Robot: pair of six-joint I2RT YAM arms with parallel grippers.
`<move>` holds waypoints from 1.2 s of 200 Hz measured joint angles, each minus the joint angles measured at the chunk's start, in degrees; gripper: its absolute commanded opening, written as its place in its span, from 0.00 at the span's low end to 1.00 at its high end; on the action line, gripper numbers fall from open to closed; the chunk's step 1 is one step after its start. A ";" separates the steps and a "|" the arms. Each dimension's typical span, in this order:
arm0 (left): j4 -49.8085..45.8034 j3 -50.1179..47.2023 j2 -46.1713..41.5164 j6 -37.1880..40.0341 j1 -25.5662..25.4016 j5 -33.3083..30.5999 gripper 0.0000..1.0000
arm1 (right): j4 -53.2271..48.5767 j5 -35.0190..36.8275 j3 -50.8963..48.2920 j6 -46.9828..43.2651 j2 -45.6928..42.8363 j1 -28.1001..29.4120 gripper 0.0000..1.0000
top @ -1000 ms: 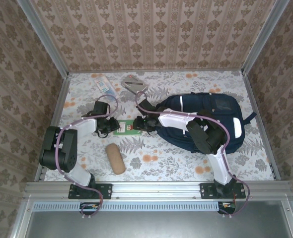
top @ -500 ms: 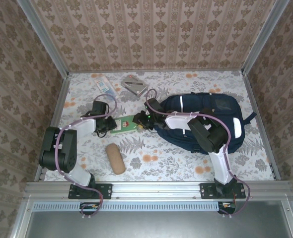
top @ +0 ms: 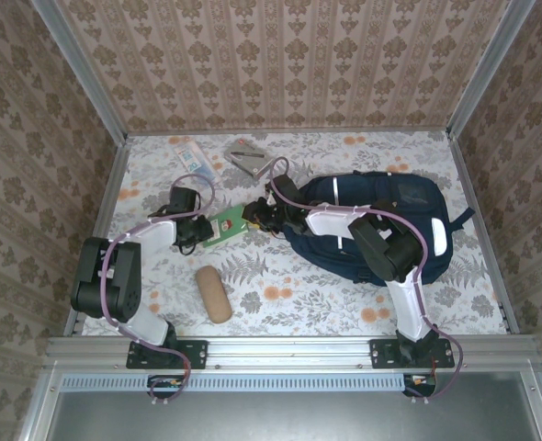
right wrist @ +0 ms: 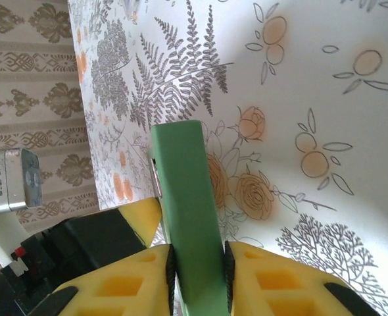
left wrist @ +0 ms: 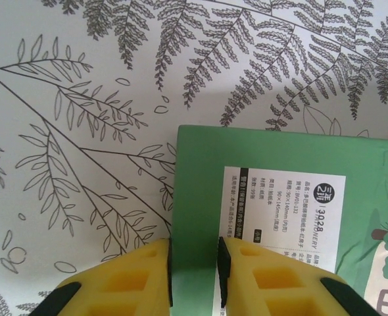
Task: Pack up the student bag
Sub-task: Pick up the pencil case from the center of the table.
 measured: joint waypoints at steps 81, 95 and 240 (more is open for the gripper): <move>-2.62 0.50 -1.75 1.33 0.66 1.11 0.25 | -2.21 -7.21 5.77 -3.19 1.51 0.17 0.26; -2.86 0.74 -2.23 1.70 0.68 2.36 0.25 | -1.38 -10.03 6.91 -3.28 1.51 0.55 0.27; -3.80 0.74 -2.36 2.12 0.57 10.62 0.26 | -15.04 -11.91 9.05 -13.16 0.72 2.89 0.43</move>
